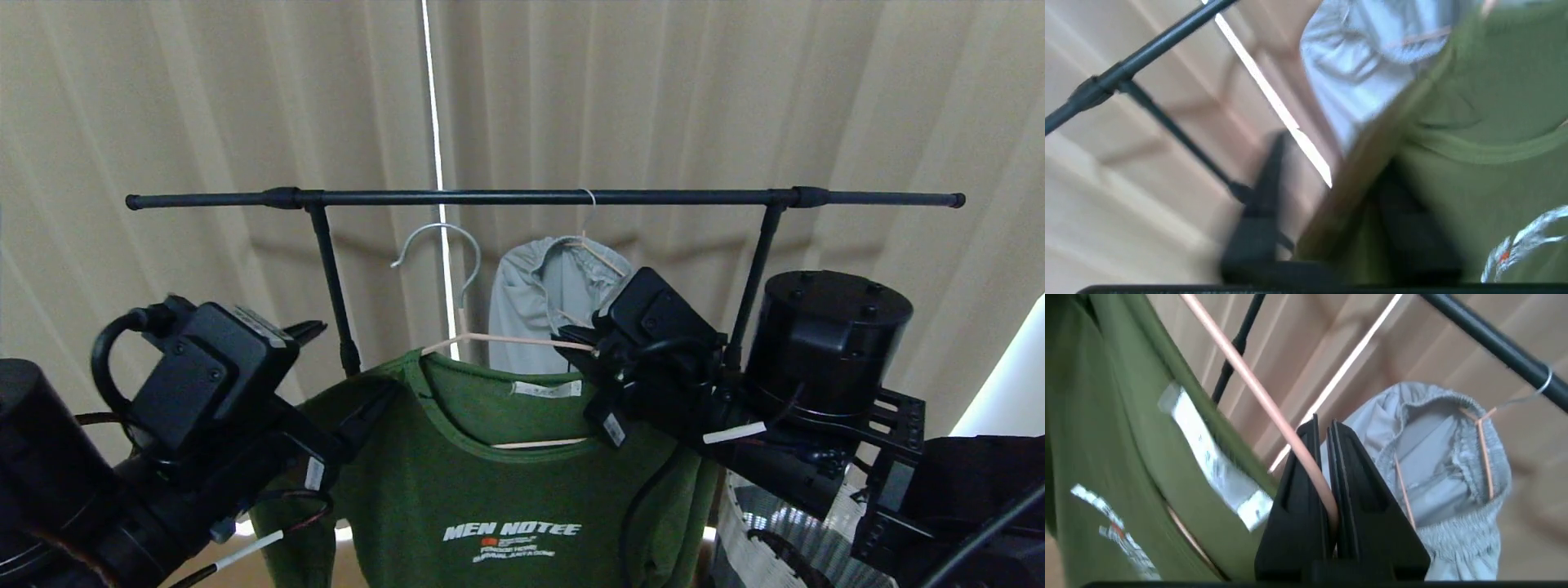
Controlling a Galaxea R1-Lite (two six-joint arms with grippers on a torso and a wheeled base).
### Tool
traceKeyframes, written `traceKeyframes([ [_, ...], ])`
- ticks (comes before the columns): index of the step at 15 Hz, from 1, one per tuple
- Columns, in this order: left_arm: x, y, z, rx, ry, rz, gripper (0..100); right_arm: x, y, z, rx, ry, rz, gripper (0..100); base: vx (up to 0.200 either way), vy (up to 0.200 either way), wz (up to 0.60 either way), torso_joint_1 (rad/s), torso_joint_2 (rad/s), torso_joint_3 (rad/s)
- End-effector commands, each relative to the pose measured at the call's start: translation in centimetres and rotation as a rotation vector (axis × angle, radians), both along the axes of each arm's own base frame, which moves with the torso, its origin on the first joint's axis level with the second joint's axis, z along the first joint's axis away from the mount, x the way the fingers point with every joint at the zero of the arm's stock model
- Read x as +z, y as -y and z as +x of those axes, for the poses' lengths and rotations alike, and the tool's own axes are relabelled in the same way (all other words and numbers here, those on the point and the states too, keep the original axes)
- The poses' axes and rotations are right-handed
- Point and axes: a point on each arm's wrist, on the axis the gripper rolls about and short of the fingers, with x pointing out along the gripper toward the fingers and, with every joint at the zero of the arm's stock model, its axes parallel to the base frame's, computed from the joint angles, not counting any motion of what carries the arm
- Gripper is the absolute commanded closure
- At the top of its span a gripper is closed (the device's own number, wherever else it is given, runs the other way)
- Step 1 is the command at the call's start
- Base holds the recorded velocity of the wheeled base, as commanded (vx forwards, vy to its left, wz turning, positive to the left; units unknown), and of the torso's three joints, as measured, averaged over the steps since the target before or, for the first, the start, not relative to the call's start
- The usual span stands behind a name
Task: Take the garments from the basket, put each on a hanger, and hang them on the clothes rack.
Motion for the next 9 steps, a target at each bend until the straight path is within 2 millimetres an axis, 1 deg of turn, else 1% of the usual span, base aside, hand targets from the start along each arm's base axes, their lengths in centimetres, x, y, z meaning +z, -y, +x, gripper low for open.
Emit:
traceKeyframes([
  [1,-0.1,0.3,-0.8,-0.062,0.011,-0.048,0,0.6,4.1,-1.7,-0.058,0.031,0.035,100,0.000,0.000,0.00,0.000,0.00,0.000],
  [2,-0.1,0.3,-0.9,-0.083,0.014,-0.052,0,0.7,4.8,-1.8,-0.076,0.032,0.036,100,0.000,0.000,0.00,0.000,0.00,0.000],
  [4,-0.1,0.4,-0.9,-0.123,0.013,-0.052,0,1.3,7.6,-2.1,-0.151,0.048,0.048,100,0.000,0.000,0.00,0.000,0.00,0.000],
  [6,-0.2,0.3,-1.0,-0.122,0.009,-0.049,0,1.6,9.2,-2.3,-0.196,0.060,0.056,100,0.000,0.000,0.00,0.000,0.00,0.000],
  [7,-0.9,0.1,-1.2,-0.115,-0.011,-0.033,0,1.8,10.0,-2.5,-0.211,0.069,0.062,100,0.000,0.000,0.00,0.000,0.00,0.000],
  [8,-1.6,-0.2,-1.5,-0.113,-0.034,-0.018,0,2.0,10.3,-2.7,-0.217,0.075,0.067,100,0.000,0.000,0.00,0.000,0.00,0.000],
  [9,-3.2,-1.0,-2.3,-0.109,-0.085,0.019,0,2.3,10.5,-3.1,-0.217,0.085,0.079,100,0.000,0.000,0.00,0.000,0.00,0.000],
])
